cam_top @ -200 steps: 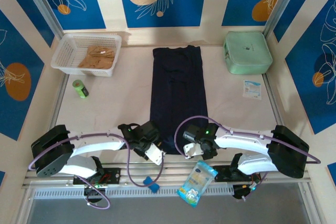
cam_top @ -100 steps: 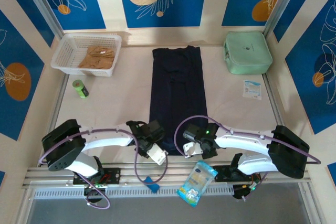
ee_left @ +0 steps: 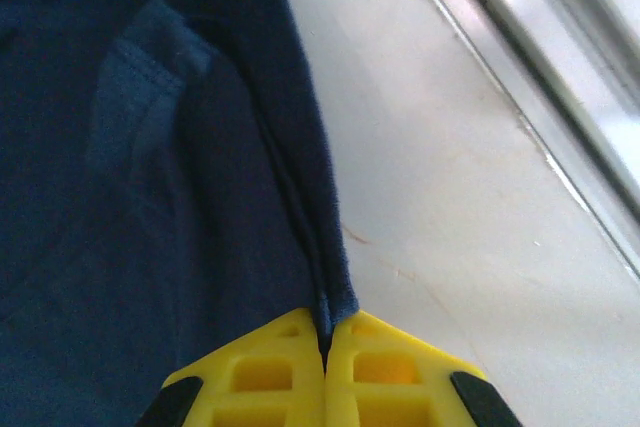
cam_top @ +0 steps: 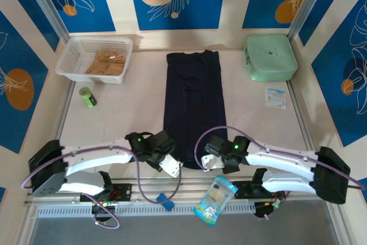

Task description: Fold and stack the t-shirts

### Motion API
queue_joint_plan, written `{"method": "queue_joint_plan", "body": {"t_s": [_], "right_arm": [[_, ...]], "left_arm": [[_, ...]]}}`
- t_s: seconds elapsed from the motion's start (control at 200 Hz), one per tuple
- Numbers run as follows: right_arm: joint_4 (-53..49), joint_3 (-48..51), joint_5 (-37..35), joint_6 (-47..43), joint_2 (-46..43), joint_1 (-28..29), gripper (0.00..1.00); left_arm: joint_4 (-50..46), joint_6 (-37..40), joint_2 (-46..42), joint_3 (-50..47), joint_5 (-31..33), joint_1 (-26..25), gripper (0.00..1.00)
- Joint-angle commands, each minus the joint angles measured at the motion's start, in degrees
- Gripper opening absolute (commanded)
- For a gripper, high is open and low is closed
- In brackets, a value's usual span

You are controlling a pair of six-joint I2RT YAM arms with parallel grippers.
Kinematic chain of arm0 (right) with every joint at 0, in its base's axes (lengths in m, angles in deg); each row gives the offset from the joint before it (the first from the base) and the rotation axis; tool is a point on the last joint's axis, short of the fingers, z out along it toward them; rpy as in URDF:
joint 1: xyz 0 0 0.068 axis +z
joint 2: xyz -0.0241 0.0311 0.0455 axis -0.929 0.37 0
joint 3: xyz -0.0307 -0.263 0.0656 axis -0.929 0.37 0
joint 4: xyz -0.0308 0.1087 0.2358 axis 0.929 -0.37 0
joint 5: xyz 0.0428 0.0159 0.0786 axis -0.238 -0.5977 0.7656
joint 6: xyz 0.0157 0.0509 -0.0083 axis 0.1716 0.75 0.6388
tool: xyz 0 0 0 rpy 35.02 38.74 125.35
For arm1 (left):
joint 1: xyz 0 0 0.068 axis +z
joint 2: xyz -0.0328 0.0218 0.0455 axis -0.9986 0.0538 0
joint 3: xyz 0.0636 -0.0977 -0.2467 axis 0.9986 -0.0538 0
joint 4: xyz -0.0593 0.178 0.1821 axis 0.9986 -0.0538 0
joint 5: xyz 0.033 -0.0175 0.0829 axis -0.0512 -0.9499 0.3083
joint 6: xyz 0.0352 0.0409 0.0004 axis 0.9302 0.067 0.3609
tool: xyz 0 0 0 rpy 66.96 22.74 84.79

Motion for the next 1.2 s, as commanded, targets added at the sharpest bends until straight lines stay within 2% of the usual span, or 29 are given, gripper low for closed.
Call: {"method": "queue_joint_plan", "body": {"t_s": [0.0, 0.095, 0.195, 0.325, 0.445, 0.79, 0.976, 1.196], "right_arm": [[-5.28, -1.85, 1.13, 3.10, -4.08, 1.11, 0.00], [-5.99, -2.54, -0.48, 3.85, -7.01, 1.34, 0.00], [-4.21, -4.11, -3.50, 3.49, -8.81, 0.14, 0.00], [0.63, -8.01, -5.14, 2.12, -8.59, -4.79, 0.00], [6.46, -11.88, -5.44, 0.04, -6.15, -10.88, 0.00], [19.08, -22.80, -0.73, -6.19, 7.52, -29.20, 0.00], [24.06, -26.14, 3.74, -8.46, 13.94, -35.85, 0.00], [28.13, -28.69, 8.79, -9.28, 21.38, -40.42, 0.00]], "left_arm": [[-7.46, -4.83, -5.76, 0.44, 1.88, -2.72, 0.00], [-7.96, -7.66, -9.87, 0.41, 2.88, -2.93, 0.00], [-5.21, -9.66, -12.13, -0.13, 7.76, -2.71, 0.00], [-1.20, -10.61, -12.25, 0.04, 11.55, -1.08, 0.00], [3.93, -10.67, -11.06, 0.34, 11.99, 2.43, 0.00], [16.77, -4.30, 0.25, 9.14, 4.83, 19.12, 0.00], [20.60, -2.21, 8.65, 14.48, 1.28, 24.57, 0.00], [22.92, -0.38, 16.49, 18.03, -0.98, 28.85, 0.00]]}}
